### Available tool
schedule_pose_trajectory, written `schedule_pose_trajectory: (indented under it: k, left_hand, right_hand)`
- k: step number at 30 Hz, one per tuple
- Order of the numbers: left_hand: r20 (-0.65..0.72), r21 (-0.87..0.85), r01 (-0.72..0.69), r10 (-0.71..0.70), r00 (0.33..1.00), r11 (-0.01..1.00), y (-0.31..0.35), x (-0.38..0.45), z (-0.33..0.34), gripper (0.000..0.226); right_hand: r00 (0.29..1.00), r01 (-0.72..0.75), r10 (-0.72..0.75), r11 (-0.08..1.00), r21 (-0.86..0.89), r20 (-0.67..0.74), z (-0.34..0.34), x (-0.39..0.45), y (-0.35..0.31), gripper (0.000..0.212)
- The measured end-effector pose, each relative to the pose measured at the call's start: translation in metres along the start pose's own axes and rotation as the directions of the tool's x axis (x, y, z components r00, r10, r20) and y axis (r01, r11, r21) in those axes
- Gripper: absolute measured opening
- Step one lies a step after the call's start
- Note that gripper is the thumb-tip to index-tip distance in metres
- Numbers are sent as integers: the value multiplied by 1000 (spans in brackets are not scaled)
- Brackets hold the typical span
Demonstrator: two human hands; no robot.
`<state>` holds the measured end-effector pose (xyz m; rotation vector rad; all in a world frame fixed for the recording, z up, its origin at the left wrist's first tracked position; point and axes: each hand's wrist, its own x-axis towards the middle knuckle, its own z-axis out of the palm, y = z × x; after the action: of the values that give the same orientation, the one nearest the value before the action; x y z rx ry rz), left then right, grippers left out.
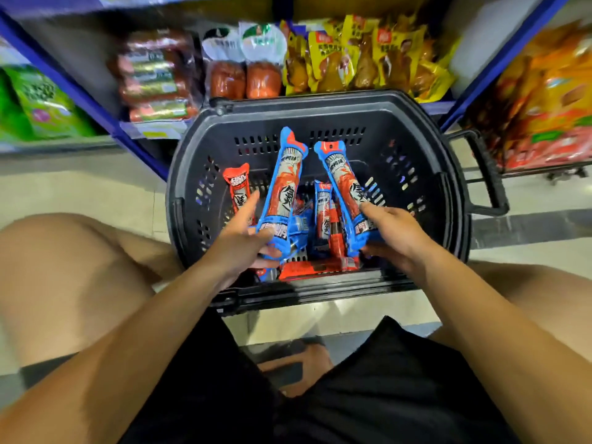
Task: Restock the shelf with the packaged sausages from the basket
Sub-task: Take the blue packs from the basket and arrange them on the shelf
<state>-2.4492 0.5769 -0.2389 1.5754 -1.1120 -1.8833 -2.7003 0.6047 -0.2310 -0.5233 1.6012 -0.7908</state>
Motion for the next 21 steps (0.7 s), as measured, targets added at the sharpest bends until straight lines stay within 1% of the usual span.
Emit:
schedule_pose_trajectory:
  k: [1,4,6,8,13,15,18,21]
  left_hand:
    - [10,-17,-5,5,1000,1000,1,-6,-1,70]
    - [55,14,-76,75,996,997,10,-24,-1,41]
    - [78,-25,-93,94,992,995,17,-38,1,39]
    - [96,-100,-104,114,989,989,23,-49,3,38]
    - [69,-252,-179,202,977,951,48,-74,15,35]
    - [40,-256,-226,244,969,940,57,-80,22,32]
    - [13,-192,-339,348,938,921,72,-88,30,21]
    - [-1,-163,-416,422,907,894,95,-93,35,18]
  right_hand:
    - [1000,22,-22,1000,19,-8,1,-7,-1,25]
    - [994,105,-104,993,57,-31,5,-29,-7,25]
    - [985,168,-164,984,57,-58,5,-42,-12,25]
    - [969,231,-227,973,32,-101,4,-53,-16,26]
    - [893,405,-409,912,-60,-187,-1,-83,-33,23]
    - [874,436,-443,896,-79,-199,-2,-92,-41,25]
    - [834,493,-500,865,-90,-233,-8,-110,-60,27]
    - [777,580,-576,812,-71,-253,-17,-125,-86,13]
